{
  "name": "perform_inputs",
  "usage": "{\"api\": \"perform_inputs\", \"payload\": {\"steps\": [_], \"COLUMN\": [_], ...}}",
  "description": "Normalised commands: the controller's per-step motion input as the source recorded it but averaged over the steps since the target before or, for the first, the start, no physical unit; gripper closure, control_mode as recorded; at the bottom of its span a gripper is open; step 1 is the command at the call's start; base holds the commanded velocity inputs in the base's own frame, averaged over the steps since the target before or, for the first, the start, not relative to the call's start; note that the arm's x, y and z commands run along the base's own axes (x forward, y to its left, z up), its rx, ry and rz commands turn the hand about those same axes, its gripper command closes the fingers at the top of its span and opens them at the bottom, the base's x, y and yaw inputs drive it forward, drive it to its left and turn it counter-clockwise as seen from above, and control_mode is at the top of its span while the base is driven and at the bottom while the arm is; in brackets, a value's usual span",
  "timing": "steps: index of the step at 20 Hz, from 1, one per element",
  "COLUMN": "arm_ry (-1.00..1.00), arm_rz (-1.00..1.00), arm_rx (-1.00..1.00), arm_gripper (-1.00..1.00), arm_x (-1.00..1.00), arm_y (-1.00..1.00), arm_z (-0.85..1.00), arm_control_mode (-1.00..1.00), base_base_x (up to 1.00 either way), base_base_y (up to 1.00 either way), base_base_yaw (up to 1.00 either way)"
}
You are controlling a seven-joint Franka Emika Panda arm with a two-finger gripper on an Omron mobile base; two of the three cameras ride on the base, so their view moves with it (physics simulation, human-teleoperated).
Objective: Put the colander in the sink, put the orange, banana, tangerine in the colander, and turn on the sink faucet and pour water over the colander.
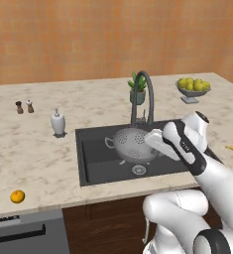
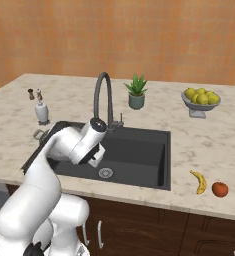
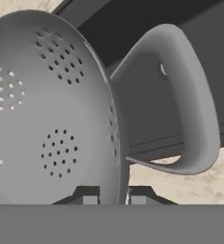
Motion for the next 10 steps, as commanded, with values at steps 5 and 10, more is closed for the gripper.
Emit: {"api": "perform_inputs", "payload": {"steps": [5, 10], "arm_ry": [0.0, 0.06], "arm_rz": [0.15, 0.11], "arm_rx": [0.03, 0.01], "arm_gripper": [1.0, 1.0], "arm_x": [0.17, 0.5], "arm_y": [-0.66, -0.46], "arm_z": [-0.01, -0.12], "arm_control_mode": [-1.0, -1.0], "base_base_x": [0.0, 0.0], "base_base_y": [0.0, 0.0], "base_base_yaw": [0.0, 0.0]}}
